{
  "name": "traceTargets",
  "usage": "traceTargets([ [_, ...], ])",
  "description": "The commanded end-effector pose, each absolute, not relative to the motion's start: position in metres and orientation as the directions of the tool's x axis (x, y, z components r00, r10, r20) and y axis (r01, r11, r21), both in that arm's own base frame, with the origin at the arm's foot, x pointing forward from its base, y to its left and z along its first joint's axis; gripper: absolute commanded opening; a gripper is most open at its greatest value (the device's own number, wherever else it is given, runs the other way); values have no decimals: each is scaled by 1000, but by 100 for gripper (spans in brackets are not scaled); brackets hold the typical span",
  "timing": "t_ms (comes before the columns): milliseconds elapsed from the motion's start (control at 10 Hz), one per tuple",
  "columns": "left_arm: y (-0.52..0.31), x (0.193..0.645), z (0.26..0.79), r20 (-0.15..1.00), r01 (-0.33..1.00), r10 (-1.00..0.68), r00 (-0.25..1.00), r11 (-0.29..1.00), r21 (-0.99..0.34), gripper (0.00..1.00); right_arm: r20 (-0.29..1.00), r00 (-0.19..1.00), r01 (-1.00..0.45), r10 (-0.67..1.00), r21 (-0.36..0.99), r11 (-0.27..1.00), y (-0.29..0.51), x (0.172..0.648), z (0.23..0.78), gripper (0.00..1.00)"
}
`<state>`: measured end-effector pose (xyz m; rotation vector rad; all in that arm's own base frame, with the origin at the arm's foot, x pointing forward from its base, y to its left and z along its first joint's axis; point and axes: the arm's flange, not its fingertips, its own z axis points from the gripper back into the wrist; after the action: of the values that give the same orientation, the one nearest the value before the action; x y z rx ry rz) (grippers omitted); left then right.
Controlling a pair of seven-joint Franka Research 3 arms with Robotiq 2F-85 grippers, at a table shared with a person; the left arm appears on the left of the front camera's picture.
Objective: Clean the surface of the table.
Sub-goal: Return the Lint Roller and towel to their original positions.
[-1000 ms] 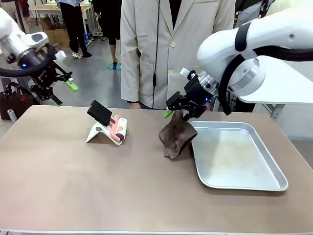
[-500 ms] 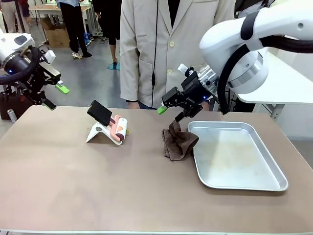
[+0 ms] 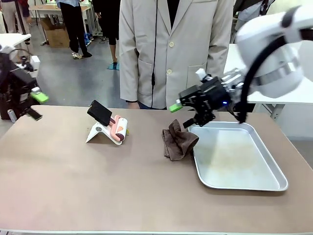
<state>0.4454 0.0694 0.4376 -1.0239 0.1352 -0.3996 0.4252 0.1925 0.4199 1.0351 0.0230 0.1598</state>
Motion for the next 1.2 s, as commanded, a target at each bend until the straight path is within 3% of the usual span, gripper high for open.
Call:
traceTargets([
  [0, 90, 398, 422, 164, 292, -344, 925, 362, -885, 100, 33, 996, -61, 80, 923, 380, 140, 391, 422, 100],
  [300, 124, 367, 405, 305, 326, -152, 940, 134, -936, 100, 46, 998, -41, -31, 985, 167, 61, 371, 421, 100],
  [500, 135, 367, 399, 320, 323, -51, 946, 63, -944, 100, 12, 996, -4, -89, 997, 81, 13, 372, 412, 100],
  [700, 136, 374, 402, 325, 323, 48, 945, 35, -946, 100, -2, 985, 9, -171, 999, 40, -30, 379, 400, 100],
  [800, 133, 379, 404, 317, 316, 29, 948, 13, -949, 100, 39, 982, -26, -187, 997, 72, -29, 384, 393, 100],
  [900, 143, 370, 399, 304, 303, 8, 953, 65, -951, 100, -31, 988, 44, -152, 995, 86, -21, 368, 407, 100],
  [1100, 143, 370, 399, 304, 303, 8, 953, 65, -951, 100, -31, 988, 44, -152, 995, 86, -21, 368, 407, 100],
])
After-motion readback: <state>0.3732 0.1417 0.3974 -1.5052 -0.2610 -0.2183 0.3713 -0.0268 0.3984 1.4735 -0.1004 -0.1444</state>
